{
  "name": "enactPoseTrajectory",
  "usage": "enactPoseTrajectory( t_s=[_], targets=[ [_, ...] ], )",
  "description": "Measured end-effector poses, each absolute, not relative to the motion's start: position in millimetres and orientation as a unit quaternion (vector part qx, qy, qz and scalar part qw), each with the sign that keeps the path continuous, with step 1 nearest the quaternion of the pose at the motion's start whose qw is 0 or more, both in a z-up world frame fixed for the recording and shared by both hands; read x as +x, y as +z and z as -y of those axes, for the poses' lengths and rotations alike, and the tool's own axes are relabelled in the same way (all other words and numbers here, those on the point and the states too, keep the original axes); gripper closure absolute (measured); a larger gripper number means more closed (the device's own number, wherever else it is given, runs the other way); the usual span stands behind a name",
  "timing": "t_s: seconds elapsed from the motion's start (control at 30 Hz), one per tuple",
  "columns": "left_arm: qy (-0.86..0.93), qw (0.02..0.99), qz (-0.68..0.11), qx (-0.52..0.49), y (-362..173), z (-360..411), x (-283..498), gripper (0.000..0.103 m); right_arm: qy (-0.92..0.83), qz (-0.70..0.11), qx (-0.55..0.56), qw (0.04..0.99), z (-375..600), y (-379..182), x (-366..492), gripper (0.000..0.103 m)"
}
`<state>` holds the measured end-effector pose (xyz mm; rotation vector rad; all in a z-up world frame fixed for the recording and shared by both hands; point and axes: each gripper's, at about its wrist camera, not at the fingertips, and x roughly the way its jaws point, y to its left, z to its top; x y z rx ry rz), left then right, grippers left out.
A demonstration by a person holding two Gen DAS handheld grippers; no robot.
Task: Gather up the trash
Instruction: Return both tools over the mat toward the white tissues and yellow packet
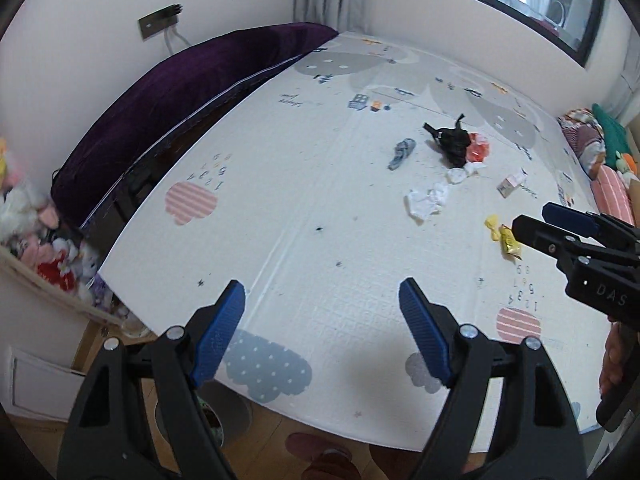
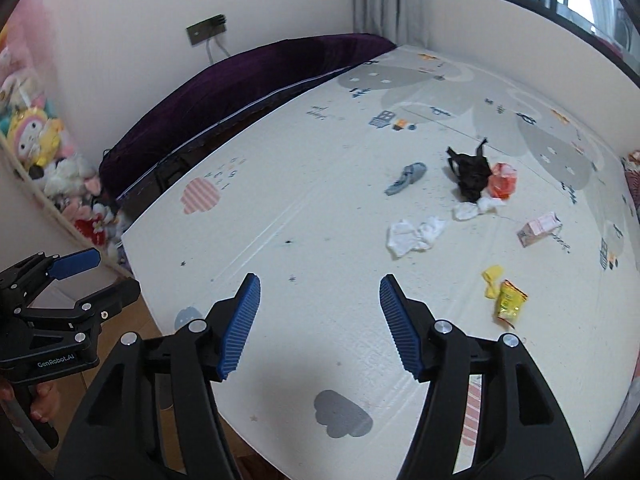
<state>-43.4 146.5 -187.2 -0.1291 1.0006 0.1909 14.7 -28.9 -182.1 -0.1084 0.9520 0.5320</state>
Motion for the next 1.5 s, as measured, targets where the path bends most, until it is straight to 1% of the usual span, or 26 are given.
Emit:
enactPoseTrajectory(
  t_s=[0.33,0.47,0.63,0.9,1.2,1.37,1.5],
  targets=[
    [-0.003,0.877,-0.481,-0.017,-180,-58,45,0.024,0.128,-0.455,0.010,0.881,153,-177,68,0.043],
    [-0.045,0.874,-0.485,0.004,-187,-23,73,0.024,0.085,-0.456,0.029,0.885,188,-181,79,0.043],
    [-0.089,0.867,-0.490,0.023,-194,3,100,0.024,0.046,-0.467,0.045,0.882,211,-193,85,0.043],
    [-0.154,0.853,-0.496,0.052,-211,16,149,0.024,-0.006,-0.478,0.072,0.875,214,-209,106,0.043],
    [-0.173,0.842,-0.507,0.061,-240,-4,193,0.024,-0.022,-0.484,0.086,0.870,189,-235,148,0.043],
    [-0.171,0.837,-0.517,0.060,-269,-9,213,0.024,-0.037,-0.492,0.090,0.865,194,-268,170,0.043],
    [-0.174,0.833,-0.521,0.062,-292,4,224,0.024,-0.051,-0.500,0.083,0.860,208,-299,177,0.043]
  ],
)
